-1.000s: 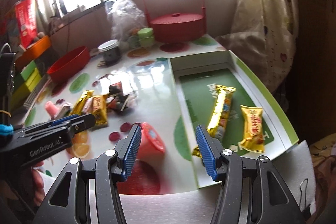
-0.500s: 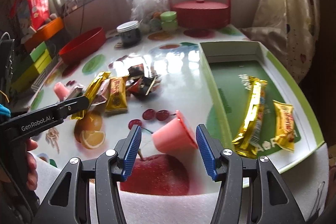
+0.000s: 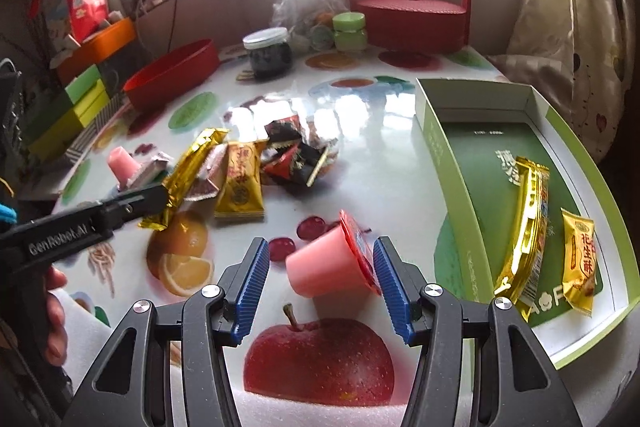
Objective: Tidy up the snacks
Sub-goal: 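Move both grippers back over the snack pile and the pink jelly cup, then grasp the pink jelly cup with the right gripper while the left gripper grasps a gold bar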
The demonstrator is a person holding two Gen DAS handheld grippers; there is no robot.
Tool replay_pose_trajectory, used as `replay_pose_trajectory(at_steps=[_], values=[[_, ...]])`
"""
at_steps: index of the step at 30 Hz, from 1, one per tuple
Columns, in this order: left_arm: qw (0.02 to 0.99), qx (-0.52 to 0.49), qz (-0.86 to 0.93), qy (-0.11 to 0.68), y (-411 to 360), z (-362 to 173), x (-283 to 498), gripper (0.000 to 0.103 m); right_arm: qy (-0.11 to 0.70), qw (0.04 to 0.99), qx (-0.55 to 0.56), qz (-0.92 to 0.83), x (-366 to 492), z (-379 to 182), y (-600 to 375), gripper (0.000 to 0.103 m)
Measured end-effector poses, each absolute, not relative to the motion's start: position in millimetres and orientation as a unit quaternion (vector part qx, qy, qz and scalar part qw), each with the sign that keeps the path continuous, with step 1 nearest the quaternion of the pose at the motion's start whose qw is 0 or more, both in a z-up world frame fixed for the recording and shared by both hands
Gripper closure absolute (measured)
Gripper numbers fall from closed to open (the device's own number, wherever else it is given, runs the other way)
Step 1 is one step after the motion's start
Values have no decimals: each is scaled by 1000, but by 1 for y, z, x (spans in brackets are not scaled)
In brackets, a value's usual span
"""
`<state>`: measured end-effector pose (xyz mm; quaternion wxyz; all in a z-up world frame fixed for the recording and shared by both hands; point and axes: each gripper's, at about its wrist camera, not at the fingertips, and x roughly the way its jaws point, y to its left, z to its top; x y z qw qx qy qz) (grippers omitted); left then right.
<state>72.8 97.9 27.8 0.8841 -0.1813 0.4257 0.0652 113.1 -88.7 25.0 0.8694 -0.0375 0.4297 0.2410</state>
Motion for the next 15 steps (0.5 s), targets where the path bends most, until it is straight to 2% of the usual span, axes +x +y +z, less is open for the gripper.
replay_pose_trajectory(at_steps=[6, 15], values=[[883, -186, 69, 425, 103, 27, 71, 64, 428, 878, -7, 216, 102, 30, -103, 49], [882, -191, 70, 425, 108, 25, 71, 64, 479, 843, 80, 232, 111, 22, -107, 49]])
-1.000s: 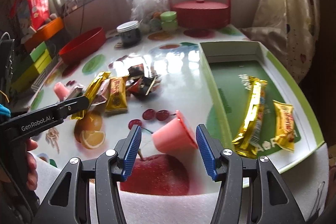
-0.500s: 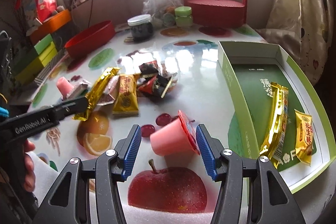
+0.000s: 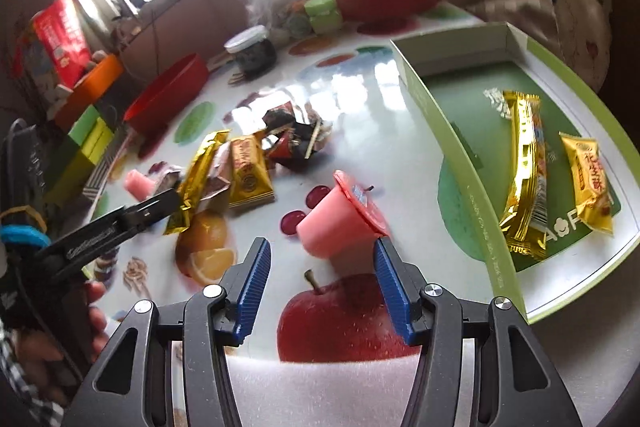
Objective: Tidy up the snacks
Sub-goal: 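Grasp the pink jelly cup with the right gripper while the left gripper grasps a gold bar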
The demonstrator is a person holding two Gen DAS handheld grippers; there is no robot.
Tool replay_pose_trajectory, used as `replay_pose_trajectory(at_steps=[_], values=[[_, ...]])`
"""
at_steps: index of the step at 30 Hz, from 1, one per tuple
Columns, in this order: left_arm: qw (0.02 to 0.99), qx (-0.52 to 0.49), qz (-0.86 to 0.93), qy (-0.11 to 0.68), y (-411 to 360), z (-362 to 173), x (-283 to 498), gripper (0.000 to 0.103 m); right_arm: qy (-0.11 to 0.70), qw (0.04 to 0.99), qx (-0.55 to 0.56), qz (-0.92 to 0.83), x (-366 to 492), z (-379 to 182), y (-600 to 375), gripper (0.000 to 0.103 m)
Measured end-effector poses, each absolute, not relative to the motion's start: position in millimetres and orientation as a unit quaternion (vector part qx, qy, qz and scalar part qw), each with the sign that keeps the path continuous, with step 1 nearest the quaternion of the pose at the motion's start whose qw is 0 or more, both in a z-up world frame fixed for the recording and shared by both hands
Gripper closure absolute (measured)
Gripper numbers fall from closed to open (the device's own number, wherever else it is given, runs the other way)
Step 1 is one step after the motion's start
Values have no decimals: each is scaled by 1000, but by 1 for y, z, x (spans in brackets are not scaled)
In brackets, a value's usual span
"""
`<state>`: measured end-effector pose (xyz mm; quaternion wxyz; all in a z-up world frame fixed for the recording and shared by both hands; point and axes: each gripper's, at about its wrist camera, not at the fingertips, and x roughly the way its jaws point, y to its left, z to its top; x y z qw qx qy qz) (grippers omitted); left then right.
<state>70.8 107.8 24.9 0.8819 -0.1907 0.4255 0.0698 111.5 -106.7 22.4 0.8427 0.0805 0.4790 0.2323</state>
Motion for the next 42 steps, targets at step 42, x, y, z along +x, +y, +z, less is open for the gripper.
replay_pose_trajectory(at_steps=[42], values=[[883, -140, 75, 443, 115, 7, 122, 64, 460, 865, -2, 203, 132, 13, -85, 73]])
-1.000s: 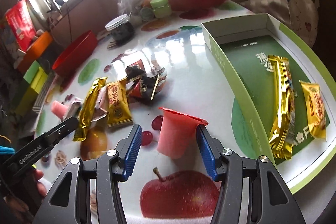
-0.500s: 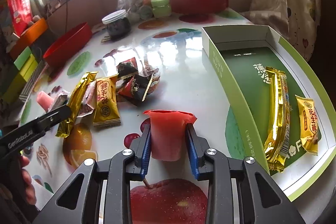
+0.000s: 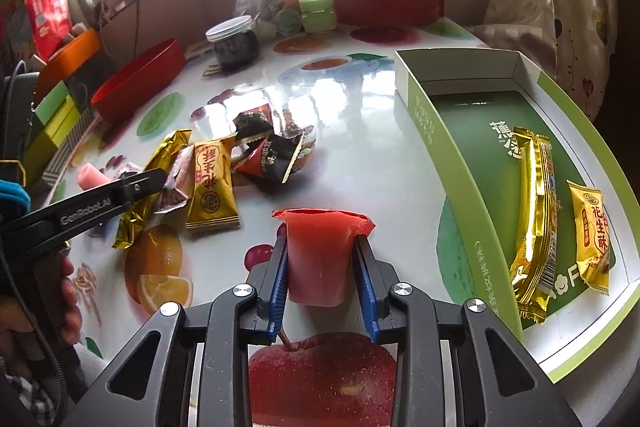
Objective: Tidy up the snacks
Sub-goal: 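Grasp the pink jelly cup with the right gripper while the left gripper grasps a gold bar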
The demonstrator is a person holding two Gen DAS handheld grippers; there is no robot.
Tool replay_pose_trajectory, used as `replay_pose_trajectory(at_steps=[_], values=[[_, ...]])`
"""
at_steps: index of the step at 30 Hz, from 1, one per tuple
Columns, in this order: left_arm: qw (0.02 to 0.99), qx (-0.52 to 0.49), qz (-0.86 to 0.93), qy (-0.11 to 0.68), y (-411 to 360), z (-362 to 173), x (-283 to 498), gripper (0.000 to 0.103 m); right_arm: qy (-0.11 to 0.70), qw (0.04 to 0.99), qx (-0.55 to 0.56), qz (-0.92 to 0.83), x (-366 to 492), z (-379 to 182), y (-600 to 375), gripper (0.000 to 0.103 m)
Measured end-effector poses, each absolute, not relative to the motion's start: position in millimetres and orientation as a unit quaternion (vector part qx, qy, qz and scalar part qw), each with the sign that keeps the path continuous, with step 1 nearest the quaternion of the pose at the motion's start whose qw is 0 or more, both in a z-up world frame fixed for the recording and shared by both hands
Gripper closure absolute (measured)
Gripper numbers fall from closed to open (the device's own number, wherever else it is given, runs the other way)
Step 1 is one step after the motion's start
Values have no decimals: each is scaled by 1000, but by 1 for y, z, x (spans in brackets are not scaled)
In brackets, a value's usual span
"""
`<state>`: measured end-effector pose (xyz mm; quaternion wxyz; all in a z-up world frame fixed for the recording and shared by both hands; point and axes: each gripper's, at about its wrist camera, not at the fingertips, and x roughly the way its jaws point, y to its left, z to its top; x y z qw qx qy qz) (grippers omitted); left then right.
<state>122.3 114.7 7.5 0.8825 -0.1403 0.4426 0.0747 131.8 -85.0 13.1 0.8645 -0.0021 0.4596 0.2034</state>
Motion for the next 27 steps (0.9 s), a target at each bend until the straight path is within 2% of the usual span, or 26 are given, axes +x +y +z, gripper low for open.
replay_pose_trajectory(at_steps=[7, 11, 27], values=[[884, -130, 74, 443, 111, 7, 127, 64, 459, 864, 0, 205, 132, 12, -86, 73], [884, -131, 77, 442, 111, 7, 127, 79, 459, 864, 1, 205, 131, 12, -85, 73], [895, -125, 80, 421, 108, 21, 113, 80, 458, 865, 1, 205, 130, 13, -86, 74]])
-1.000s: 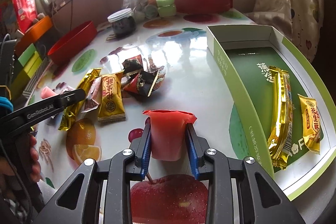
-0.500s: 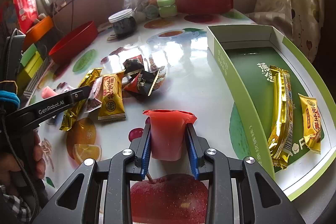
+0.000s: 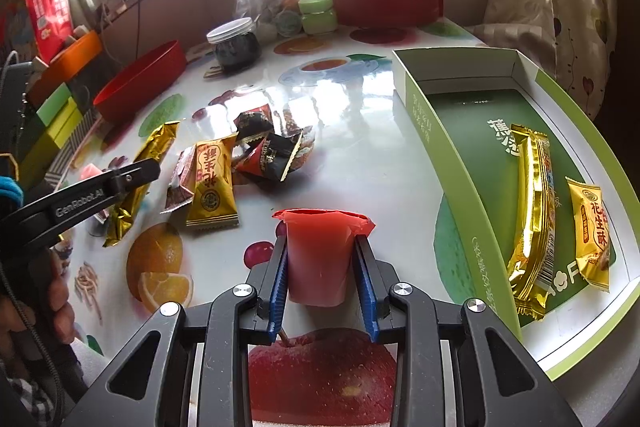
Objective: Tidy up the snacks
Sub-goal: 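Grasp the pink jelly cup with the right gripper while the left gripper grasps a gold bar, then carry the gold bar and the pink jelly cup over the green box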
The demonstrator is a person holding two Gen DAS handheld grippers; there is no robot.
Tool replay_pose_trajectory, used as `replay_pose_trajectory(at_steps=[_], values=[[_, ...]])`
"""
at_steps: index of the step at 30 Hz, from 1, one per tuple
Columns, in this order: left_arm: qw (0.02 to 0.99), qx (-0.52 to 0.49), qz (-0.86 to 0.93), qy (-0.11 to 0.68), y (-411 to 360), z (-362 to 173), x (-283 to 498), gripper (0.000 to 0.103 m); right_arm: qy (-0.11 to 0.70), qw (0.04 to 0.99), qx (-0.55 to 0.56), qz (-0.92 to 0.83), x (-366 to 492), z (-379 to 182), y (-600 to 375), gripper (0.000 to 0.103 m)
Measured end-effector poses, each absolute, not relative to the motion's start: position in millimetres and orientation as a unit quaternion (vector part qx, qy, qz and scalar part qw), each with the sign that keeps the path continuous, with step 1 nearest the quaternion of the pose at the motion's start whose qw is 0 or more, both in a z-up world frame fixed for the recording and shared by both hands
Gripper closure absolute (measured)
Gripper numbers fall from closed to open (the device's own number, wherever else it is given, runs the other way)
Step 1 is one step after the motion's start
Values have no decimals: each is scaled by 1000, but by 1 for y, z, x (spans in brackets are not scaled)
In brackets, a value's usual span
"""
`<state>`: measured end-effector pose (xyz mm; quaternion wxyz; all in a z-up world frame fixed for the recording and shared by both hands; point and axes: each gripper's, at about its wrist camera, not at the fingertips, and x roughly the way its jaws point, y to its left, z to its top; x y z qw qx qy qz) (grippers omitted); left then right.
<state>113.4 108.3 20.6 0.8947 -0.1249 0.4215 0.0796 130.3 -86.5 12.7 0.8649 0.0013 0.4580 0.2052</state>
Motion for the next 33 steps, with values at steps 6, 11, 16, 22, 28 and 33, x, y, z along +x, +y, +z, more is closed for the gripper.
replay_pose_trajectory(at_steps=[6, 11, 16, 22, 28, 33], values=[[898, -122, 78, 415, 107, 26, 103, 80, 454, 868, 0, 203, 129, 15, -88, 74], [903, -122, 76, 405, 105, 34, 95, 80, 437, 876, -6, 204, 123, 23, -87, 74], [908, -123, 68, 394, 101, 44, 88, 80, 424, 881, -9, 208, 117, 31, -87, 74], [913, -117, 57, 385, 92, 52, 83, 80, 410, 888, -7, 209, 110, 40, -92, 74], [919, -109, 40, 378, 77, 60, 80, 79, 393, 896, -3, 206, 104, 52, -104, 74], [922, -102, 24, 374, 62, 65, 79, 79, 386, 902, 6, 196, 102, 59, -116, 74]])
